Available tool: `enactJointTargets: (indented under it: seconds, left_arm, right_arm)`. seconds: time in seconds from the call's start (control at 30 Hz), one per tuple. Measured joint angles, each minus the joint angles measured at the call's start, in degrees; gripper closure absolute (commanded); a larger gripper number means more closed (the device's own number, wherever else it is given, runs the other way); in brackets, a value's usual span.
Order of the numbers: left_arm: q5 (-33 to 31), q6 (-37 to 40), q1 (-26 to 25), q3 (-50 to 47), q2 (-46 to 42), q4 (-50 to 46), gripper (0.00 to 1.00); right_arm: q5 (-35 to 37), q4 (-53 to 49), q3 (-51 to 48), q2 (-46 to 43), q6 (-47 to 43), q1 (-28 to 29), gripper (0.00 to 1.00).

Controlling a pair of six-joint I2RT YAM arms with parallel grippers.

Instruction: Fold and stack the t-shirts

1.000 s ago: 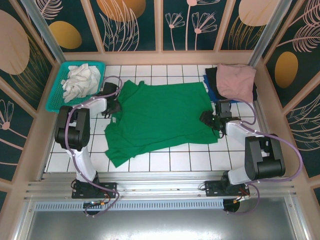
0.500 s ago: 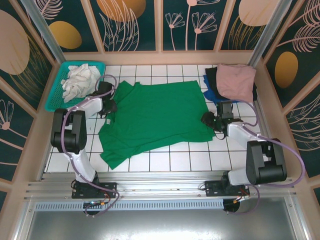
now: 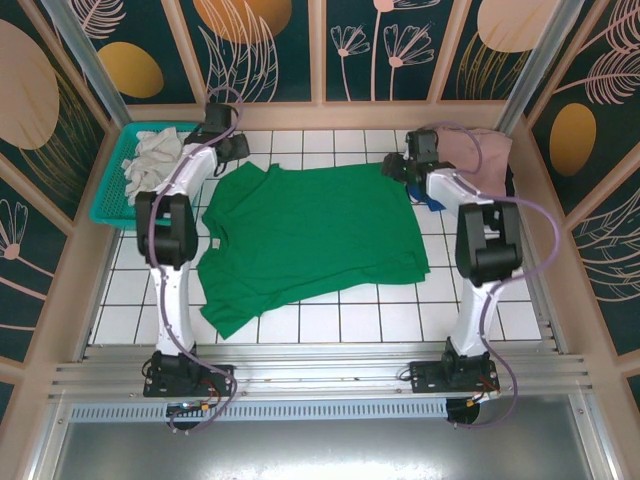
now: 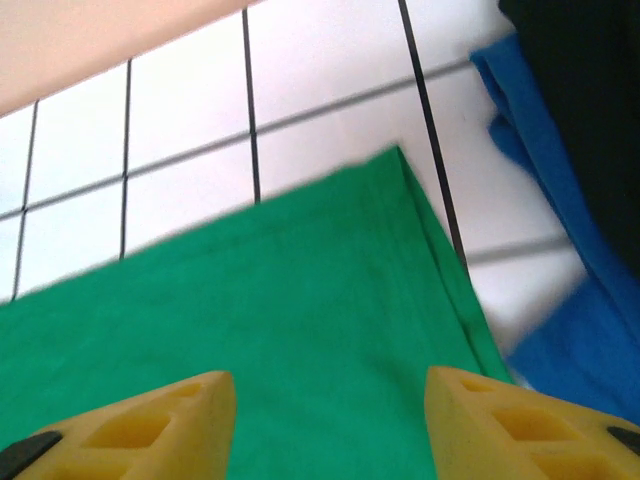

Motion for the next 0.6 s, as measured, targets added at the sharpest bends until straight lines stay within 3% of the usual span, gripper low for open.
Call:
enactJointTargets:
  seconds: [0.1, 0.2, 0.43, 0.5, 0.6]
  left_arm:
    - [-0.02, 0.33, 0.00, 10.34, 10.45, -2.47, 0.44]
    - [0.02, 0.35, 0.00, 14.71, 16.33, -3.96, 0.44]
    - [-0.68, 0.37, 0.00, 14.97, 17.14, -3.26, 0.50]
    - [-0.22, 0.13, 0.02, 14.97, 17.14, -3.13, 0.58]
    - [0.52, -0.20, 0.31, 14.93, 17.14, -3.02, 0.80]
  right_arm:
    - [1.09, -2.60, 10.69, 8.61, -2.14, 0.00, 0.44]
    - [1.55, -5.44, 21.51, 16.41, -3.76, -0.11, 0.44]
    - [2.54, -11.32, 36.74, 27.41, -5.51, -0.44, 0.41]
    - [2.51, -12.46, 38.25, 29.14, -5.49, -0.68, 0.41]
    - [2.64, -13.42, 38.60, 30.64, -5.49, -0.96, 0.43]
